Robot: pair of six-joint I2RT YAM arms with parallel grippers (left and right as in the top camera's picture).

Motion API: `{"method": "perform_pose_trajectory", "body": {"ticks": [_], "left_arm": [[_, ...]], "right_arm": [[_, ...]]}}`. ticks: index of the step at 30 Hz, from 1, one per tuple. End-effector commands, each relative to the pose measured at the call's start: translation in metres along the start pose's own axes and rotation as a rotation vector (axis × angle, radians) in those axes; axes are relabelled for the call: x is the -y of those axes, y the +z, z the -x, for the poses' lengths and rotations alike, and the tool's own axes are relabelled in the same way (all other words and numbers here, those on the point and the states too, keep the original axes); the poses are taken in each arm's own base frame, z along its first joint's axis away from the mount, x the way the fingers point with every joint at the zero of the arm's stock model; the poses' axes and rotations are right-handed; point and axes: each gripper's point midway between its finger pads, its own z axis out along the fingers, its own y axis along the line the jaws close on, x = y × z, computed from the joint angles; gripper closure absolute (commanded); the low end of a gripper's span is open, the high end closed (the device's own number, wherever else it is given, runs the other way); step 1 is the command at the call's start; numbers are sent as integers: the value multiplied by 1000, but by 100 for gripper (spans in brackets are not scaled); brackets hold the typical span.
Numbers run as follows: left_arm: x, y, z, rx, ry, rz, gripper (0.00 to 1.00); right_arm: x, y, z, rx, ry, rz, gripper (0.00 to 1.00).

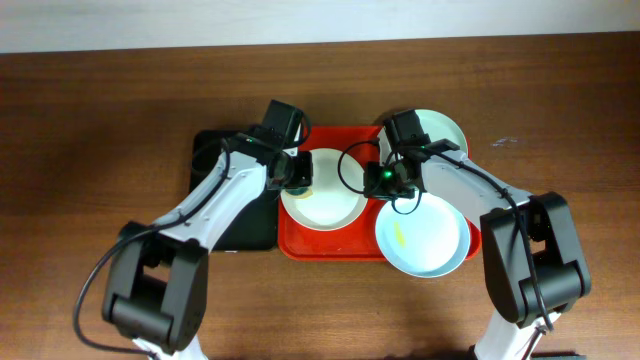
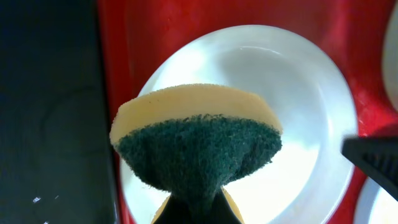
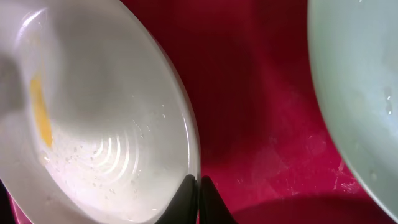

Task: Clean dirty plates on tray and stack at the side
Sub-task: 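Carry the sponge with the left gripper onto the white plate, then scrub the white plate with the sponge while right gripper holds its rim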

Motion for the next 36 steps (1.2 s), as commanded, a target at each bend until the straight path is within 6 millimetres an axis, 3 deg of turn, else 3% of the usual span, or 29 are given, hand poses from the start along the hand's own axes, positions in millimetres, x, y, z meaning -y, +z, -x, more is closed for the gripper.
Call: {"method": "perform_pose_trajectory", "body": {"ticks": [1,9,16,20,24,31,34,36], "left_arm": [[2,16,3,-12,-18,-10,100],[-2,47,-13,-79,-15,13,100],[11,70,-30,-119,9,18,100],[27,72,-40,-153,35,-33,100],[51,55,-24,-170,41,-193,100],[40,-16,43,-40,43,-82,100],[33,-25,47,-21,45,-16,100],[25,-17,36,-58,37,14,100]], "right_arm": [[2,3,-3,-4,-21,-23,96],[2,4,-3,-4,-21,-24,96],[2,4,-3,-4,-21,-24,96],[2,4,-4,-5,-21,-23,96],[2,4,-4,-5,-21,-23,96],[2,4,-4,-5,-21,-23,96],[2,4,-4,-5,-21,-23,96],[2,4,-4,-5,-21,-23,96]]}}
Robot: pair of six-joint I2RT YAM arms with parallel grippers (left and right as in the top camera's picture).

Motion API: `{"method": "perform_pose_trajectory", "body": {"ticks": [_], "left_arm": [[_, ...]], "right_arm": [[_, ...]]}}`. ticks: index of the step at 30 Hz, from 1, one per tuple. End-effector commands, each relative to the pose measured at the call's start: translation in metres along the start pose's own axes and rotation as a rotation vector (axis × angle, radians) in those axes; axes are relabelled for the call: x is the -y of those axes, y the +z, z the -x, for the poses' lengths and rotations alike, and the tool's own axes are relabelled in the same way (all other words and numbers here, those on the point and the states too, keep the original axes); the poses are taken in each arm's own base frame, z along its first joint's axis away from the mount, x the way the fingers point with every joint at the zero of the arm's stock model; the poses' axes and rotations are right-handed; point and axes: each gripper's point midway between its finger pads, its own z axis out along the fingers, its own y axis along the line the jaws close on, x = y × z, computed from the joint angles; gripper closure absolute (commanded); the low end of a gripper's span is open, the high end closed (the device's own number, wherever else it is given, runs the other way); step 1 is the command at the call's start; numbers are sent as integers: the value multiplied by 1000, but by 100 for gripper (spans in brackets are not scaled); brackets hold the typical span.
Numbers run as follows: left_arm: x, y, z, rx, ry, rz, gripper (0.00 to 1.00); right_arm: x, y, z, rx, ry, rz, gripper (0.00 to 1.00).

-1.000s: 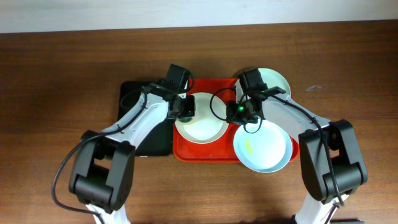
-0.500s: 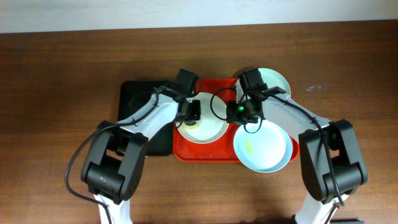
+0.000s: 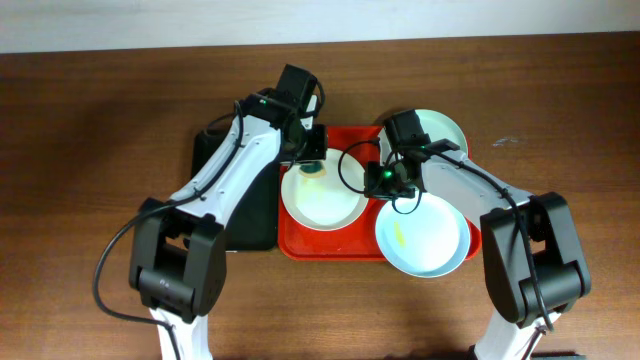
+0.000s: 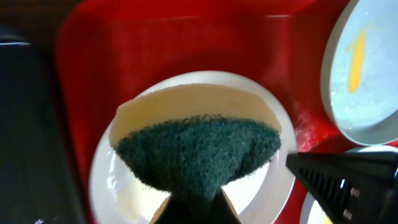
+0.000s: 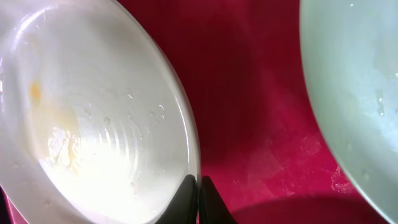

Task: Clean dirty plates on tray and stack at the side
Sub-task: 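Scrub the white plate with the sponge while right gripper holds its rim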

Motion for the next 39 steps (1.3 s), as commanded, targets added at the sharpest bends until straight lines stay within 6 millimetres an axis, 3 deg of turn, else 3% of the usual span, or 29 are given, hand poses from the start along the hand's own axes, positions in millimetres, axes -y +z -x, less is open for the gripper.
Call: {"method": "perform_pose_trajectory", "body": {"ticks": [1,12,18,20,21,24,26,28,32,34,36,39], "left_arm": [[-12,-1,-6,-3,7,65,100],[-41,66,-44,-125,-30,172,100],[-41,109,-78,-264,-36,148,100],[-26,118,-92,-331,0,54,100],[-7,115,-99,-368,31,-58,100],[13,102,-94,-365,27,-159,100],[20,83,-77,-314,30,-192,100],[26,47,-50,-204,47,-211,100],[12,-3,-20,-36,68,-109,100],[2,-15,-19,-8,64,-36,100],[-2,-16,-25,-25,67,3,100],[-9,-7,-37,-73,70,56,100]], "right_arm": [[0,4,-4,-9,-21,-14,96],[0,4,-4,-9,-21,-14,96],[0,4,-4,-9,-21,-14,96],[0,4,-4,-9,-21,-14,96],[0,4,-4,-9,-21,-14,96],[0,4,-4,-9,-21,-14,96],[0,4,-4,-9,-21,-14,96],[0,4,-4,-9,-21,-14,96],[0,4,-4,-9,-21,-14,96],[0,4,-5,-12,-21,-10,94],[0,4,-6,-16,-50,-11,88],[-1,4,-7,-19,-75,-9,87]]}}
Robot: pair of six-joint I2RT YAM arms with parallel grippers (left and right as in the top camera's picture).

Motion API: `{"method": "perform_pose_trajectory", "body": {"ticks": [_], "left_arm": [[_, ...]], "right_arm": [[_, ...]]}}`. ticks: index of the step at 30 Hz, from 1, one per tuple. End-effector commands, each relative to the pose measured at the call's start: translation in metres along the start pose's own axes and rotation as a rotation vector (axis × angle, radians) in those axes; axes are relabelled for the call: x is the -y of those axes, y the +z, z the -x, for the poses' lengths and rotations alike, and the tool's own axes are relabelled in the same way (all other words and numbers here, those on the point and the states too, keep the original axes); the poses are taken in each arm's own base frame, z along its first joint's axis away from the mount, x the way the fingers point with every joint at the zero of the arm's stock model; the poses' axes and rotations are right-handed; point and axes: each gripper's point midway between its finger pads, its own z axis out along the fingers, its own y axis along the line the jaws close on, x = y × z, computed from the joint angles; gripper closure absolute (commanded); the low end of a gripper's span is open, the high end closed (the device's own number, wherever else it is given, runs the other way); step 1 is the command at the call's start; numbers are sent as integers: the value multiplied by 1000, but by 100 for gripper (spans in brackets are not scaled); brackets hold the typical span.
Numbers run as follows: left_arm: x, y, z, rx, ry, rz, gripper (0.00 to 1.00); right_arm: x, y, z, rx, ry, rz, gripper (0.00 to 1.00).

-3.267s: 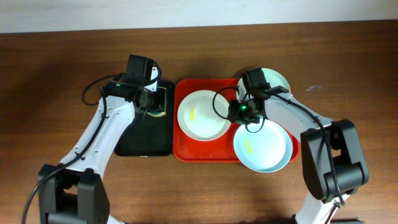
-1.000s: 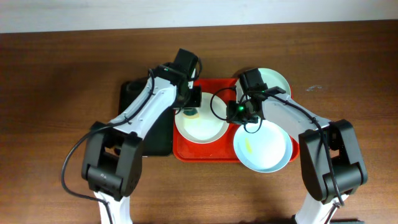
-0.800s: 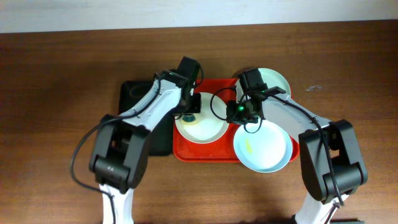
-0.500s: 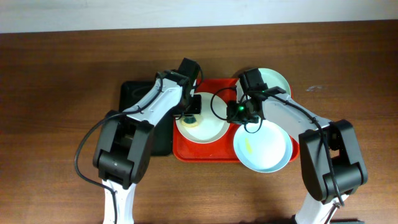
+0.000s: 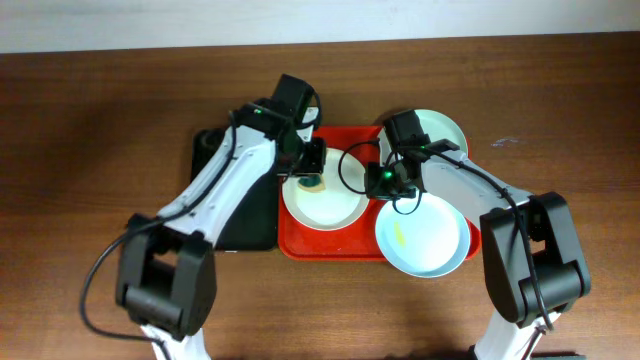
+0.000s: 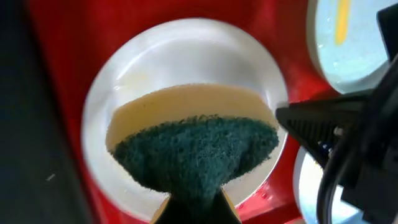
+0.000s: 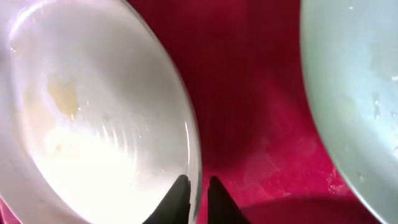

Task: Clean dirty plates on tray and stack at the side
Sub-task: 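Scrub the white plate with the sponge while right gripper holds its rim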

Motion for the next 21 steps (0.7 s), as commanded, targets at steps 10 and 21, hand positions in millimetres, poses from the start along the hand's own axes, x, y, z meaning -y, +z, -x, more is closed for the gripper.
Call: {"method": "perform_pose_trajectory", "body": {"ticks": [10,21], "left_arm": [[-28,54,-24,-131,-57,148,100],[-14,116,-65,-351,-104,-10,100]], "right_arm": [[-2,3,-6,-19,-47,2,96],[-2,3,-6,-18,-47,2,96]]}}
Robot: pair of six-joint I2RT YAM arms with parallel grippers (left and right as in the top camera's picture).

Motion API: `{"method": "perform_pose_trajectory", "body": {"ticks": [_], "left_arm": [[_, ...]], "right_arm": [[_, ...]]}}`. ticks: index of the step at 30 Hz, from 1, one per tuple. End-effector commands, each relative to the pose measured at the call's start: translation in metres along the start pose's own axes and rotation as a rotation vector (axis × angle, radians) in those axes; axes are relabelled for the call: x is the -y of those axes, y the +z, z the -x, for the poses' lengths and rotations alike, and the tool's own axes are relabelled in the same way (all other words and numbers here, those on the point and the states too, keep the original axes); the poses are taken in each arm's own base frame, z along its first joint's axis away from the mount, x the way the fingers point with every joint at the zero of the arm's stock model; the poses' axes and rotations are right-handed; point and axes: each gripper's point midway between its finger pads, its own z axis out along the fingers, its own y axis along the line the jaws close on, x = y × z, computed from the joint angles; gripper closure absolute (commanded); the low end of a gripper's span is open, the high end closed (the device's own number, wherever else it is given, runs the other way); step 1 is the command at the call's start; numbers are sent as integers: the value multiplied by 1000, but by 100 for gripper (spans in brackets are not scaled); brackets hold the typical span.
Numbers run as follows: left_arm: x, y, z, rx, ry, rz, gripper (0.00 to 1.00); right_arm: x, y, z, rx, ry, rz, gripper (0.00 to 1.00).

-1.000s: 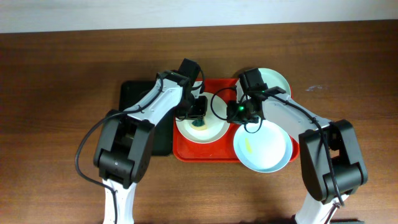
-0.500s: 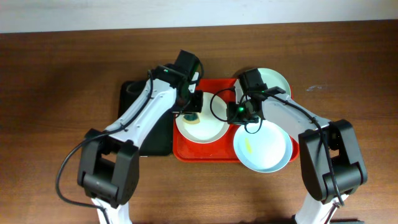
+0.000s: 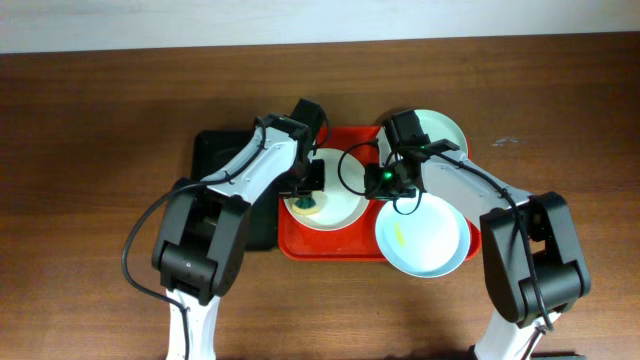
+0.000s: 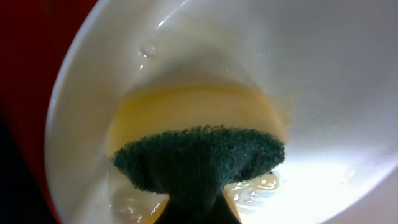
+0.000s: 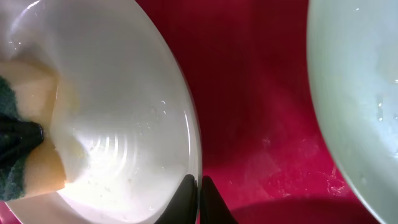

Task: Clean dirty plates on tray and stack at the side
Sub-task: 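Scrub the white plate with the sponge while right gripper holds its rim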

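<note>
A white plate (image 3: 335, 205) lies on the red tray (image 3: 330, 245). My left gripper (image 3: 308, 192) is shut on a yellow sponge with a green scouring face (image 4: 198, 158), pressed into the plate's (image 4: 323, 81) left part, with wet yellowish smears beside it. My right gripper (image 5: 199, 182) is shut on the rim of that plate (image 5: 124, 124), at its right edge; the sponge (image 5: 25, 155) shows at the left there. A blue plate with a yellow streak (image 3: 422, 237) rests on the tray's right front corner. A pale green plate (image 3: 440, 130) lies at the back right.
A black mat (image 3: 225, 170) lies left of the tray on the brown table (image 3: 100, 200). The pale green plate's rim (image 5: 354, 93) lies close to the right of the right gripper.
My left gripper with the sponge was above the plate's back left and is now down on its left inner surface. My right gripper's fingers, a little apart then, are shut on the rim.
The left gripper held the sponge over the white plate's left edge, then over its back edge, then lower over the plate, and now presses it on the plate. The right gripper has stayed at the plate's right rim throughout. The yellow streak in the plate has become a faint smear.
</note>
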Motion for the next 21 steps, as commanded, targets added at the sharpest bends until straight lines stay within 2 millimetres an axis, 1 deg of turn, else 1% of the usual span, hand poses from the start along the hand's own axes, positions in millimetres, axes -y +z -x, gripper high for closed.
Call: {"method": "perform_pose_trajectory", "body": {"ticks": [1,3,4,5,8,9,11,14,15,17,20,21], "left_arm": [[38,32,-26,-160,63,-235,100],[55,23,-22,-153,76,-325,100],[60,17,-18,-140,80,-354,100],[64,10,-13,-122,84,-377,100],[66,-14,2,-54,98,-390,100],[64,-23,7,-22,101,-381,100],[55,-40,18,50,98,-327,100],[30,-59,29,147,87,-176,100],[23,-62,30,164,82,-127,100],[16,-60,28,169,84,-65,100],[6,-51,25,175,56,23,100],[4,-44,23,176,52,38,100]], "right_arm": [[-2,3,-5,-14,-24,1,96],[-3,3,-5,-15,-25,2,96],[-3,4,-6,-15,-25,2,96],[-3,4,-6,-15,-26,2,96],[-5,4,-6,-17,-30,3,96],[-5,4,-7,-17,-32,3,96],[-7,5,-7,-19,-36,4,96],[-7,5,-8,-19,-37,4,96],[-7,5,-8,-19,-37,4,96],[-7,5,-8,-19,-37,4,96],[-7,5,-8,-19,-37,4,96],[-7,5,-8,-19,-37,4,96]]}}
